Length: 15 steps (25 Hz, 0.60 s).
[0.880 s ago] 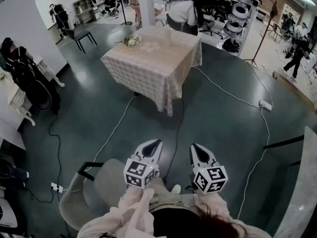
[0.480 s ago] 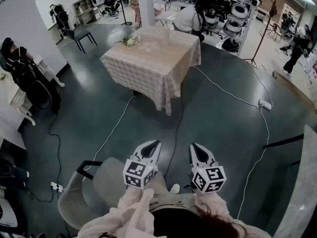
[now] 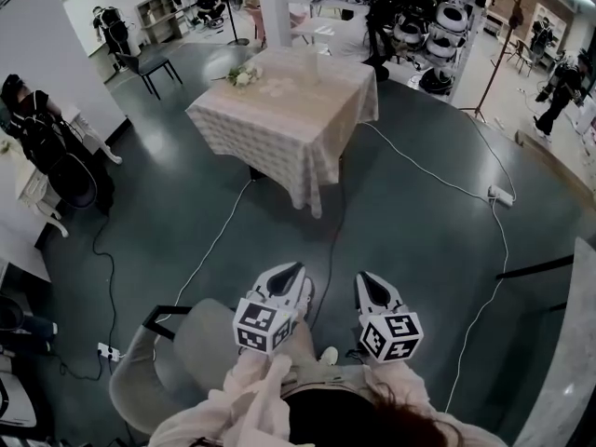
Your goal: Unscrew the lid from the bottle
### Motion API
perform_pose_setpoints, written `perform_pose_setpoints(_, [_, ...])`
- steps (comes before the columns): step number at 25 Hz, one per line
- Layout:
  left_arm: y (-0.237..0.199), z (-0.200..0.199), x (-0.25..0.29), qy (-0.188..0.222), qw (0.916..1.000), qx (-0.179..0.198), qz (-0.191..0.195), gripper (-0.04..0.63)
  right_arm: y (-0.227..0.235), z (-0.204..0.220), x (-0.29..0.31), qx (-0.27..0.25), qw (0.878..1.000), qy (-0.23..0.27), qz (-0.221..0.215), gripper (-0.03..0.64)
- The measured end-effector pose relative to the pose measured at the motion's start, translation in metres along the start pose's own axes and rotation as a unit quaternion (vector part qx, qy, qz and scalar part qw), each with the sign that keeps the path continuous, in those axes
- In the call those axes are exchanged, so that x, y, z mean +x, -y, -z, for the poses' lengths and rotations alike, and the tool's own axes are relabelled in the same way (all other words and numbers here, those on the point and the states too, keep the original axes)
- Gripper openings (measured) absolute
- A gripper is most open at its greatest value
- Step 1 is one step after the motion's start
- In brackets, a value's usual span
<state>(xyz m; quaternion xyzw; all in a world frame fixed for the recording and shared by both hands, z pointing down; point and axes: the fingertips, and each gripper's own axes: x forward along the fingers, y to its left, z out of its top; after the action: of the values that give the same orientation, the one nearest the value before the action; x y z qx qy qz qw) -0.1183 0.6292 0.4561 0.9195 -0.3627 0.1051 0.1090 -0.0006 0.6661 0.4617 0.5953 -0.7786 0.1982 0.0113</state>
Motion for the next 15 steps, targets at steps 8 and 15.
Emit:
perform_pose_setpoints(8, [-0.058,-0.019,0.068,0.001,1.0000,0.000,0.005,0.037,0.030,-0.022,0.082,0.011,1.000,-0.004,0.002,0.014])
perform_pose_setpoints(15, [-0.132,-0.053,0.131,0.004,0.9999,-0.011,0.011,0.037,0.050,-0.061,0.173,0.013,1.000,-0.011,0.010,0.014])
